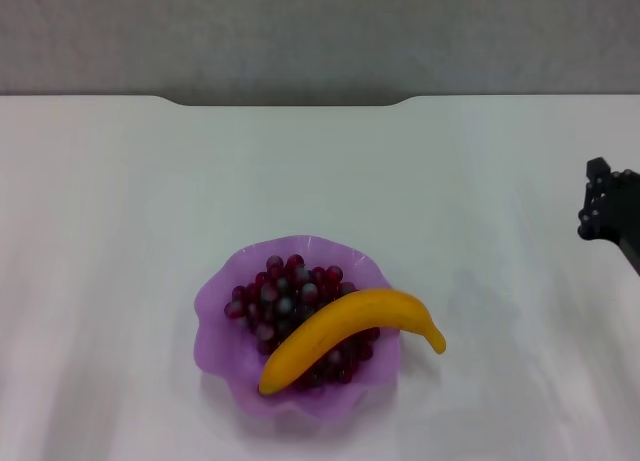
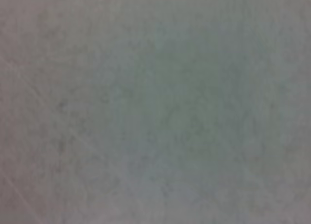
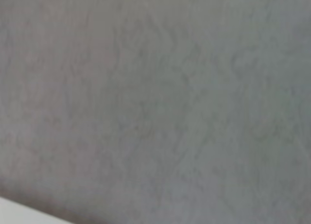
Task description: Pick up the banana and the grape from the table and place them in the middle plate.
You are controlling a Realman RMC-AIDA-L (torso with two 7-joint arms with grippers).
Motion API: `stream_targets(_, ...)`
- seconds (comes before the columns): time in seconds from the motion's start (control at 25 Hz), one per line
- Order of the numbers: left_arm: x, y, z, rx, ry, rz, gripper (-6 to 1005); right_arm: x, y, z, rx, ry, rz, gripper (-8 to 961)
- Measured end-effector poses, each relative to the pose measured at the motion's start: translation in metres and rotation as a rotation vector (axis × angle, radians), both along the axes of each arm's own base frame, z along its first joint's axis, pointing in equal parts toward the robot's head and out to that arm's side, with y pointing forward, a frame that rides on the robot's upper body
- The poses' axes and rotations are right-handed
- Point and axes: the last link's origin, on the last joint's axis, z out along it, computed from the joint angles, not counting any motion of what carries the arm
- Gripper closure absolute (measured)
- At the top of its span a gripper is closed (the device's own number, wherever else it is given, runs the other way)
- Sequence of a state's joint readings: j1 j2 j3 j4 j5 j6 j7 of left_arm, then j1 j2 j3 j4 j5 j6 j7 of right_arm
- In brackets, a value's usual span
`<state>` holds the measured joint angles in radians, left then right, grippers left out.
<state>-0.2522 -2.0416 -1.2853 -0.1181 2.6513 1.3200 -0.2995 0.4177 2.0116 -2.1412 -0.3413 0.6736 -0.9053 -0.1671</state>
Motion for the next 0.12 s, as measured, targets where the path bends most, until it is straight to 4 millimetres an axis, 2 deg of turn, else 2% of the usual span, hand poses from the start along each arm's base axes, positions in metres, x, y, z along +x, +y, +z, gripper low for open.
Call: stream_targets(0.12, -0.0022, 0.0006, -0.0005, -0.004, 0.003, 0.016, 984, 0.0009, 0.0036, -0.0027, -0.022, -0.009, -0.019, 953)
